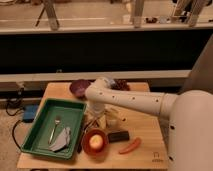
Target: Place brush in purple bowl
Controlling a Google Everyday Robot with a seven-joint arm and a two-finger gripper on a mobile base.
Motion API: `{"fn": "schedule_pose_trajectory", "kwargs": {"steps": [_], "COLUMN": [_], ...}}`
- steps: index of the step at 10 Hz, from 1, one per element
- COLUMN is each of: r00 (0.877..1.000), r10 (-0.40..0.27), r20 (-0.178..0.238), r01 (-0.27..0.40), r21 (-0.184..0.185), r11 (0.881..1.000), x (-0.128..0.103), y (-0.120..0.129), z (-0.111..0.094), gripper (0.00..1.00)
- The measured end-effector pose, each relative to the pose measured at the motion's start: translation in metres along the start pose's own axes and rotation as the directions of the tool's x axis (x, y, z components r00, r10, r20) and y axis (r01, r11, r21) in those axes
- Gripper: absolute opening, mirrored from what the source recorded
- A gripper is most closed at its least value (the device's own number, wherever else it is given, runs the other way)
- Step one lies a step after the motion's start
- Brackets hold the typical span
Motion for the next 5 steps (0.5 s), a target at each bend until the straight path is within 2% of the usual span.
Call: {"fn": "schedule_pose_trajectory", "kwargs": {"steps": [3,5], "r00": [1.000,0.999], "r10": [0.014,0.027], "r20": [0.013,0.035], "r01": [-0.014,-0.026], "r21": [-0.011,-0.025], "r11": [1.000,0.999], "x": [0.0019,0.0025], "y": [0.0015,0.0020], "z": [0.0023,0.0050], "gripper": [0.80,0.80]}}
